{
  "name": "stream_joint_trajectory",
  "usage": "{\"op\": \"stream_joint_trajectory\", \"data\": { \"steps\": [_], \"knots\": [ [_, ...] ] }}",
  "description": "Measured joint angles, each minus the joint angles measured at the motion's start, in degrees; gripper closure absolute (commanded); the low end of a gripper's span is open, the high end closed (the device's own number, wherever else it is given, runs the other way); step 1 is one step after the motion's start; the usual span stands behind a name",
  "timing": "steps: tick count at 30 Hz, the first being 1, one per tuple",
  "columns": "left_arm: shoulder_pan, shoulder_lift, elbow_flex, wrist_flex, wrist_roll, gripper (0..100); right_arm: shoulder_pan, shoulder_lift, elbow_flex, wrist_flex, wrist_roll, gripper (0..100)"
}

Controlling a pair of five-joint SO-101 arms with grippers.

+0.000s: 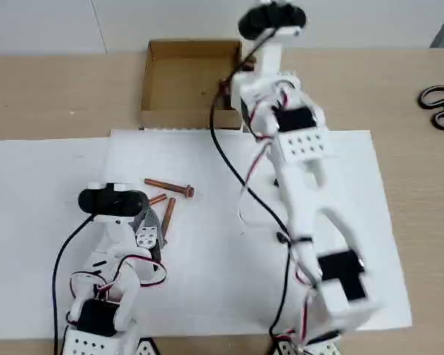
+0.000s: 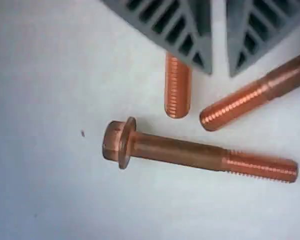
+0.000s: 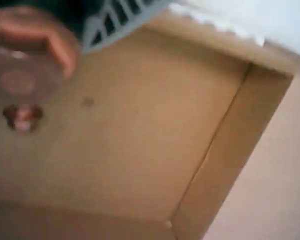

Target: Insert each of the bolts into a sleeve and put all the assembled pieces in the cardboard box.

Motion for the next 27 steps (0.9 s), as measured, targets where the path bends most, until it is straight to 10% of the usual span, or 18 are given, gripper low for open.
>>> {"op": "stream_joint_trajectory", "data": {
  "steps": [21,27],
  "knots": [
    [-2.11,0.00,0.00,0.00,3.34,99,-3.78,38.33,-35.78,0.00,8.70,98.4],
    [-2.11,0.00,0.00,0.00,3.34,99,-3.87,41.23,-36.84,0.00,13.45,81.9]
  ]
}}
